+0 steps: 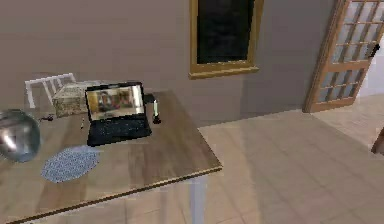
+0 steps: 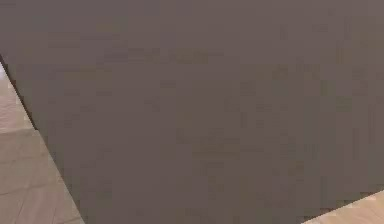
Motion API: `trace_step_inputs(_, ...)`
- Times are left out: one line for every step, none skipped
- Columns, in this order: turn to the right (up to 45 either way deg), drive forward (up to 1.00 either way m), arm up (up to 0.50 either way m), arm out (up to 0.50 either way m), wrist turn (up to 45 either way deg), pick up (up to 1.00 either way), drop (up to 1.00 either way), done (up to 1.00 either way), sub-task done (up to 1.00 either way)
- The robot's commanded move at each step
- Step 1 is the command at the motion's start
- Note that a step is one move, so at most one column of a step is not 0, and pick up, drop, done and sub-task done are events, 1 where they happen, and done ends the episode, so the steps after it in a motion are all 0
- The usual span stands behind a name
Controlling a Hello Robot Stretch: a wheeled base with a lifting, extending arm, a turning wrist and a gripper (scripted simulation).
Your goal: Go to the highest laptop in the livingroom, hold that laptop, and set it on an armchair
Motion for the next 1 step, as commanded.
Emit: trace_step_inputs(-45.0, 0.00, 0.00, 0.00, 0.0, 0.00, 0.00, 0.00, 0.00)
